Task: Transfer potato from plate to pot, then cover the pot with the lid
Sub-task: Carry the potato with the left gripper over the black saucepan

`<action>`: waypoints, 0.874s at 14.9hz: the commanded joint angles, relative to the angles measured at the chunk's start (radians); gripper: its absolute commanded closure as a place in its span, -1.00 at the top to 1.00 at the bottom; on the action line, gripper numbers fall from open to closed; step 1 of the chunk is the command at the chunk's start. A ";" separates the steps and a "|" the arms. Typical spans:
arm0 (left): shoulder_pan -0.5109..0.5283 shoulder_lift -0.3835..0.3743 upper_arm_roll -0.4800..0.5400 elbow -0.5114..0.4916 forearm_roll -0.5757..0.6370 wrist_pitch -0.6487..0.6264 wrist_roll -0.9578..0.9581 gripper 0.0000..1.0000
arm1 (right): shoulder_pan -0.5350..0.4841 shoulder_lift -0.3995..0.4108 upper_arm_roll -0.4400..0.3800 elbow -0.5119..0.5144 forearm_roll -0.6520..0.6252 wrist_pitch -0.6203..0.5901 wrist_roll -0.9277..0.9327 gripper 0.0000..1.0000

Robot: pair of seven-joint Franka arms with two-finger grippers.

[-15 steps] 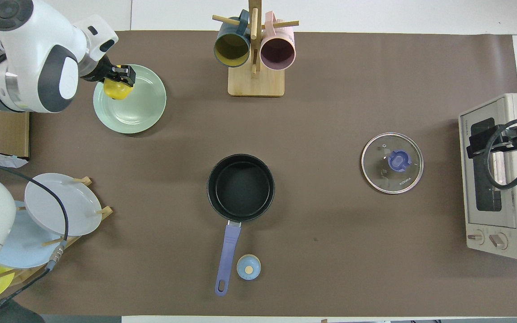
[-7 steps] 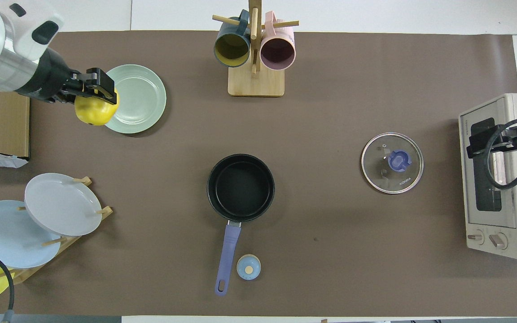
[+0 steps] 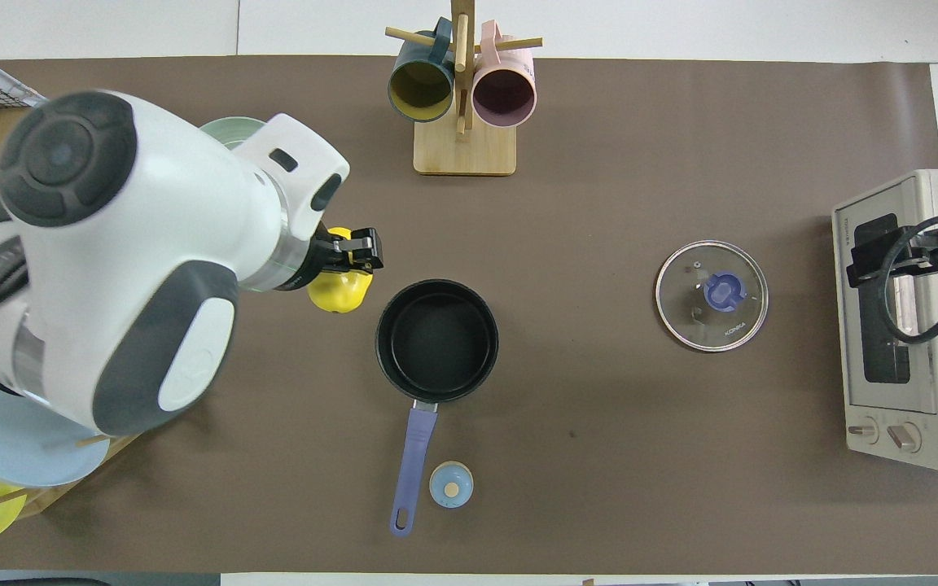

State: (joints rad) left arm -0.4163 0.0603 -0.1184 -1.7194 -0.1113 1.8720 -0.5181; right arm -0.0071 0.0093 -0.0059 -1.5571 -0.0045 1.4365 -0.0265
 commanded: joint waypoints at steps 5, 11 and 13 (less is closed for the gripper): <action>-0.127 -0.034 0.020 -0.298 -0.008 0.329 -0.077 -1.00 | -0.013 -0.025 0.007 -0.031 0.015 0.015 0.010 1.00; -0.168 0.032 0.020 -0.338 0.027 0.443 -0.122 -1.00 | -0.013 -0.025 0.007 -0.031 0.015 0.015 0.010 1.00; -0.183 0.056 0.022 -0.347 0.044 0.463 -0.129 -1.00 | -0.013 -0.025 0.007 -0.029 0.015 0.015 0.010 1.00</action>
State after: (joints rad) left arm -0.5675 0.1065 -0.1149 -2.0410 -0.0996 2.2910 -0.6150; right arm -0.0071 0.0093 -0.0059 -1.5571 -0.0045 1.4365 -0.0266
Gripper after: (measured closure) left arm 0.379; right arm 0.000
